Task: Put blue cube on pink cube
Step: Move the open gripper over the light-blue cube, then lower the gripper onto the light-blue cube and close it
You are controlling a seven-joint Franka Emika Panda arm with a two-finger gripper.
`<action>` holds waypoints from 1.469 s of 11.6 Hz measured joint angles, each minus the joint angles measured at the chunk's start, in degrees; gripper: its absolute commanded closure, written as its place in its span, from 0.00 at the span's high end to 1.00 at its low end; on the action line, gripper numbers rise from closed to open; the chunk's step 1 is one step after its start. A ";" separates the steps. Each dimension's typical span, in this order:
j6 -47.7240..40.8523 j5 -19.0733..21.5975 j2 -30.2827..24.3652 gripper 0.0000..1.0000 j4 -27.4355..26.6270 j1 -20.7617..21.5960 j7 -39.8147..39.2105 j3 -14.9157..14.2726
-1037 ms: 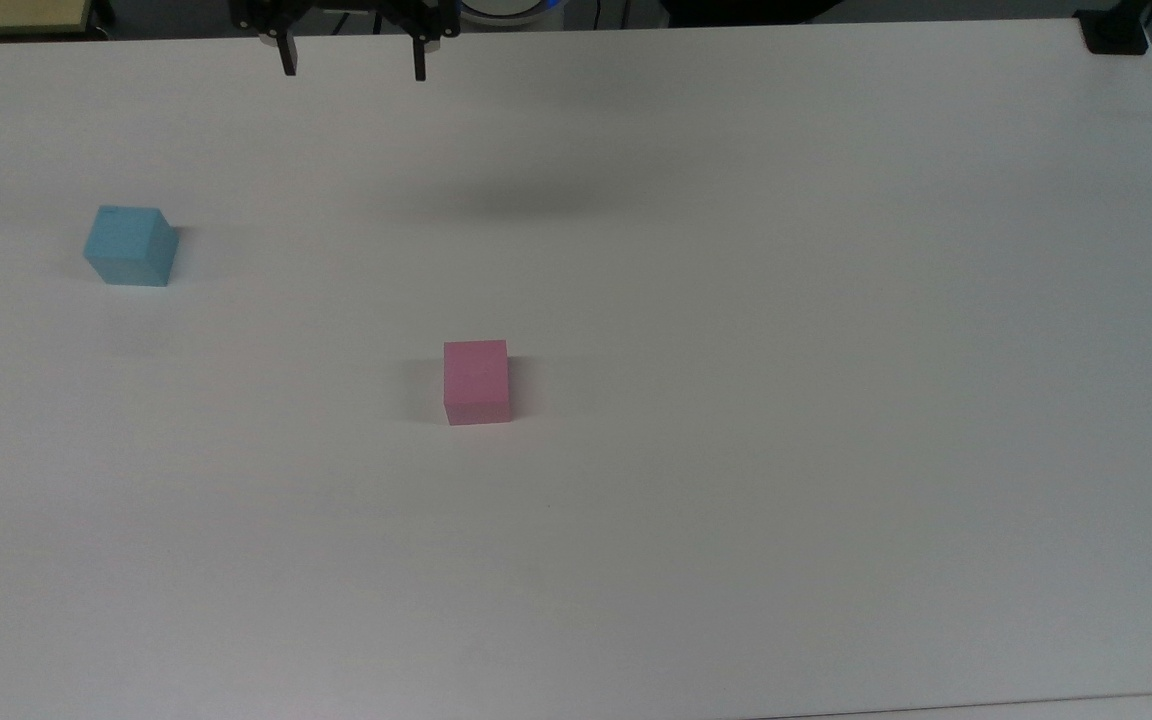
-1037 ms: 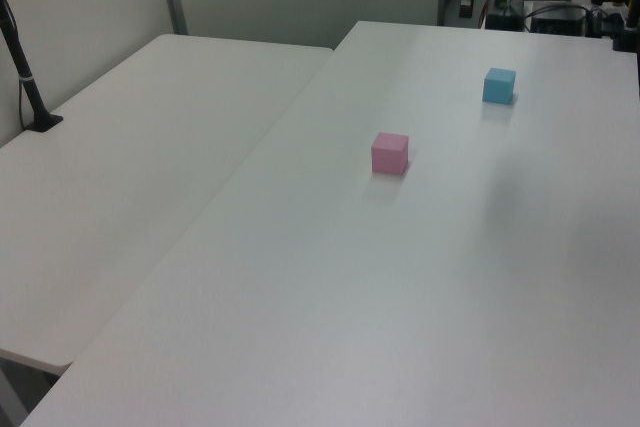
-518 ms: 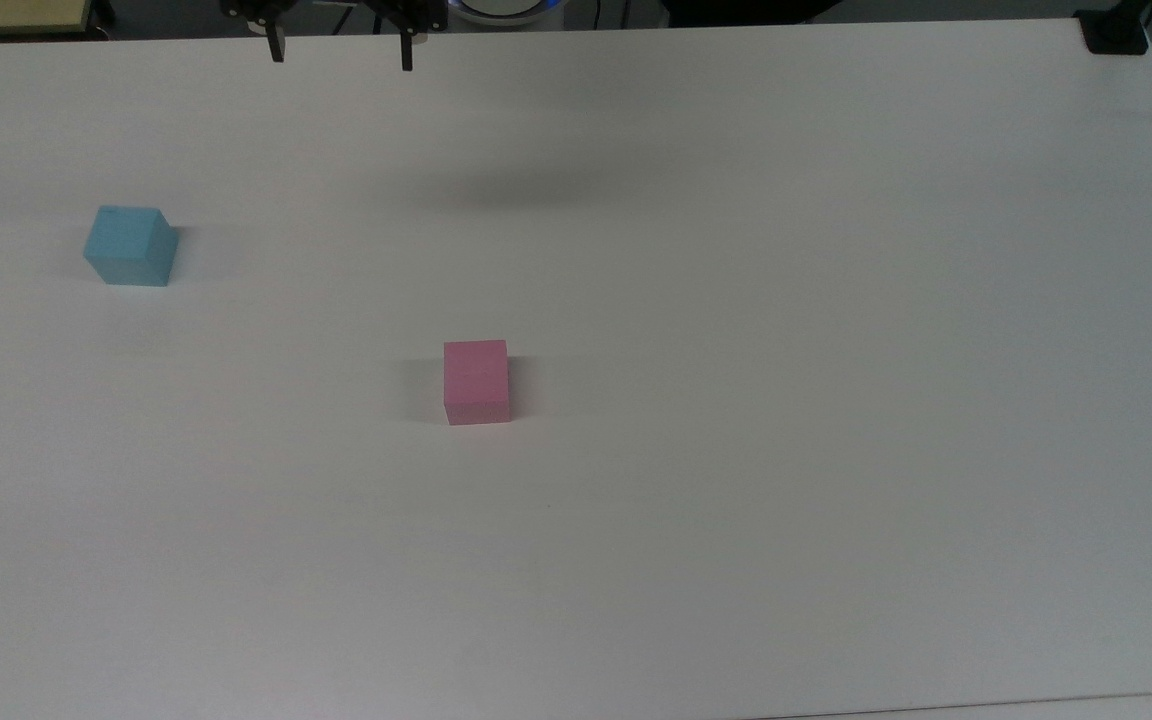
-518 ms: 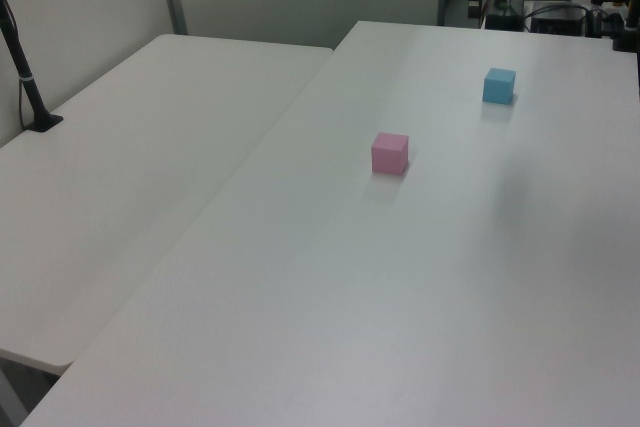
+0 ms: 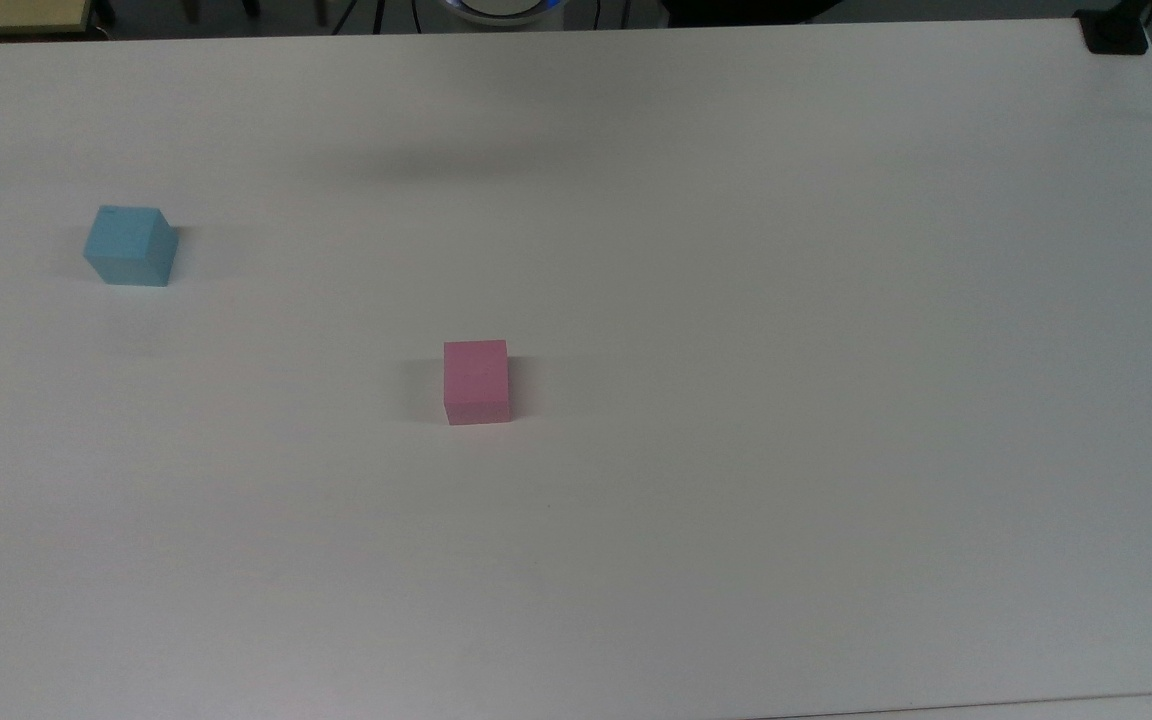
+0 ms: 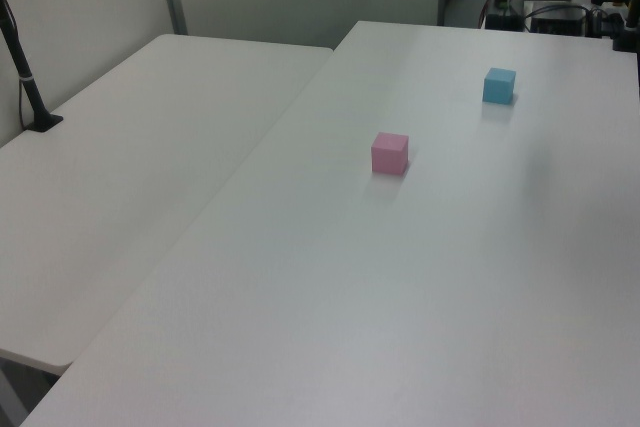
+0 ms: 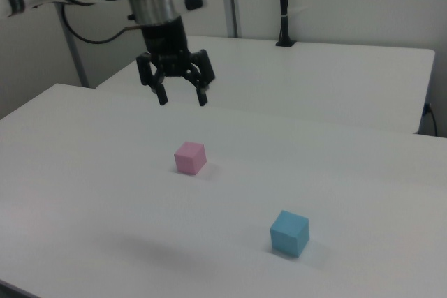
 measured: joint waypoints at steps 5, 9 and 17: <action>4.57 6.31 0.34 0.96 -5.33 -1.55 -6.20 -11.16; 20.23 8.93 3.82 0.95 -13.70 -4.31 -10.95 -15.51; 34.40 12.03 15.66 0.95 -14.07 -6.28 -10.87 -15.52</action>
